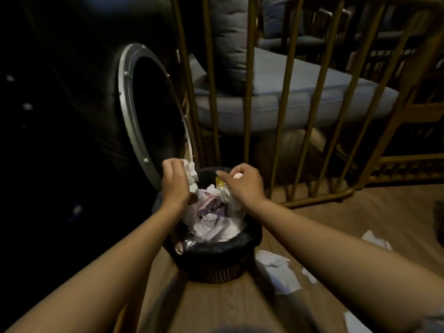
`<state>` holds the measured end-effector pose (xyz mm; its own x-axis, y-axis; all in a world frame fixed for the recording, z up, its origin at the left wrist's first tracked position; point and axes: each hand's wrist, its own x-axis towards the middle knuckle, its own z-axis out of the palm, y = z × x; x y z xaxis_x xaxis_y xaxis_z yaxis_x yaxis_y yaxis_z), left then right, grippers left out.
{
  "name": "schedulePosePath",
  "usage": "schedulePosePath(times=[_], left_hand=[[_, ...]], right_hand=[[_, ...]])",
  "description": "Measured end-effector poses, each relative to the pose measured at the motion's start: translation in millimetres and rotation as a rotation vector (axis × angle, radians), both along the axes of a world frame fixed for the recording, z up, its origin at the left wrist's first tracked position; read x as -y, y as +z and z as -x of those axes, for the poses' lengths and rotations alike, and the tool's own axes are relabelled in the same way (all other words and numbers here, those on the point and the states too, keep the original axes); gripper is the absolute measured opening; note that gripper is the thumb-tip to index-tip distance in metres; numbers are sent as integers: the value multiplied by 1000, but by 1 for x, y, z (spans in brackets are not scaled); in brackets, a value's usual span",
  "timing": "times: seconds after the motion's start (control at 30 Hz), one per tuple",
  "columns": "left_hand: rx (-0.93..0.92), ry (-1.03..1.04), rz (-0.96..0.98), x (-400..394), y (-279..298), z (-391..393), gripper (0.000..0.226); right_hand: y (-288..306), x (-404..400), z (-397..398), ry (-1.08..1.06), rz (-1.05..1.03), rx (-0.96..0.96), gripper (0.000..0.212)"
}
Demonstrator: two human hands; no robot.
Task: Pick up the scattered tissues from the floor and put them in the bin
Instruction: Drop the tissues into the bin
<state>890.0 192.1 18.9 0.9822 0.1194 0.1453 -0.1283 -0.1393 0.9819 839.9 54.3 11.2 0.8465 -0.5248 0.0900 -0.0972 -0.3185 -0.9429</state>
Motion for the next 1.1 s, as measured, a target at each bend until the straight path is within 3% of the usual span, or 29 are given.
schedulePosePath(times=[0.07,0.2,0.27,0.37,0.53,0.7,0.87,0.97,1.1], left_hand=[[-52,-93,-117,-10,-18,-7,30],[-216,-283,-463,-16,-40,-21,46],[-231,-381,-646,-16,-45,-21,53],[-82,-391,-614,-17,-43,-23,50],[77,-271,-583,-7,-17,-32,75],[184,-274,-593,41,1,-23,38],[236,-496,-640,113,3,13,23],[264,-578,-638,156,-5,38,19],[152,-707,-635,214,-34,80,16]], right_hand=[[-15,-7,-10,65,150,-11,34],[-38,-5,-24,367,462,-342,59],[-41,-1,-19,484,517,-382,52],[-30,9,-13,493,596,-207,45],[3,41,-4,424,751,50,37],[27,97,24,452,1023,18,33],[19,155,63,355,924,6,29],[-13,190,91,296,760,-50,30],[-74,230,136,113,721,-183,28]])
